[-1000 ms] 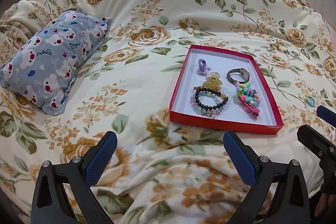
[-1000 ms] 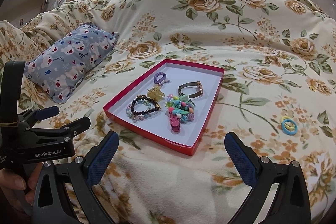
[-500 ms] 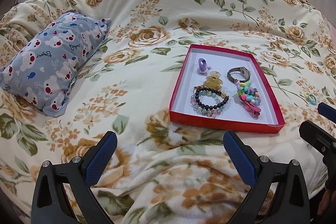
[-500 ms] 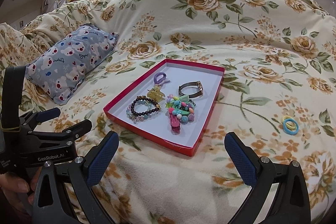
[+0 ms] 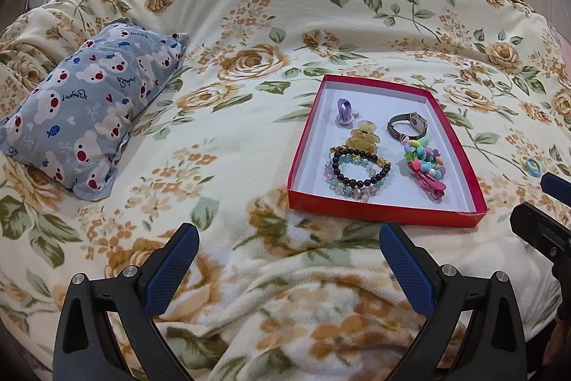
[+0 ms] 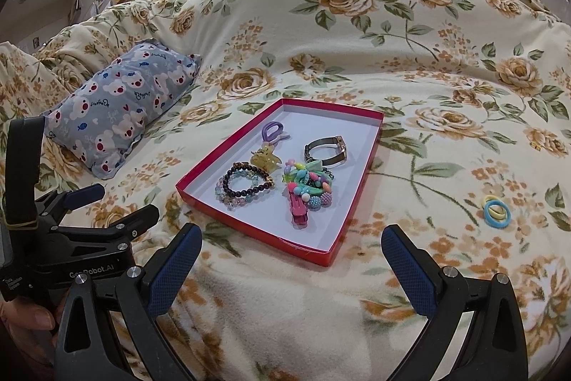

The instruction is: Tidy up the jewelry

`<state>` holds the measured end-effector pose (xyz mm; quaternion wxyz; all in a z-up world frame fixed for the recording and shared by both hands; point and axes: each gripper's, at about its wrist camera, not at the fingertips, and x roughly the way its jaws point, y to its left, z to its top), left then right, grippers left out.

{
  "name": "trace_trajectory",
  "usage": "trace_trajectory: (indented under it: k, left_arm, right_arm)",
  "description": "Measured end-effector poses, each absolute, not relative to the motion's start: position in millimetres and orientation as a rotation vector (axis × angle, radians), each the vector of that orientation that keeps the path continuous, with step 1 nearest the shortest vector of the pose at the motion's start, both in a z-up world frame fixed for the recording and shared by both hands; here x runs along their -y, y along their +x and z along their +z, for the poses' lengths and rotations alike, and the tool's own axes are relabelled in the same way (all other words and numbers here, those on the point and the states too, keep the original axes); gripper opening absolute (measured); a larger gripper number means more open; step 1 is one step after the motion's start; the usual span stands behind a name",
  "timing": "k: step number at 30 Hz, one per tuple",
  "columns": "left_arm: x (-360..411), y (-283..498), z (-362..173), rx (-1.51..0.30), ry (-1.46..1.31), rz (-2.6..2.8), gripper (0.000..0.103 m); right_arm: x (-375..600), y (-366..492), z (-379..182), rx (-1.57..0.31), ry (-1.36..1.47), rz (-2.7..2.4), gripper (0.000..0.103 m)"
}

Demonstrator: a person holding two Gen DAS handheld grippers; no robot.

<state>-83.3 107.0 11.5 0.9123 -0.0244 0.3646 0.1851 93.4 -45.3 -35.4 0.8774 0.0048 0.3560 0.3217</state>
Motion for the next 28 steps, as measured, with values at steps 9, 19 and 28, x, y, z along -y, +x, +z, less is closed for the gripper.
trace_trajectory:
  k: [9,19,28]
  left_arm:
    - [-108.9,-78.8,9.5,-0.756,-0.049,0.38,0.102]
    - [-111.6,-72.8,7.7,-0.768,-0.057,0.375,0.102]
    - [-112.5,-64.1,5.7,-0.782,-0.057,0.377,0.102]
  right_arm:
    - [44.2,93.3,-35.2,-0.744,0.011,0.673,0.102]
    - [38.8,96.3,-37.5,-0.762,0.013,0.679,0.102]
    - [40.1,106.7,-41.2,-0.784,0.026,0.688,0.102]
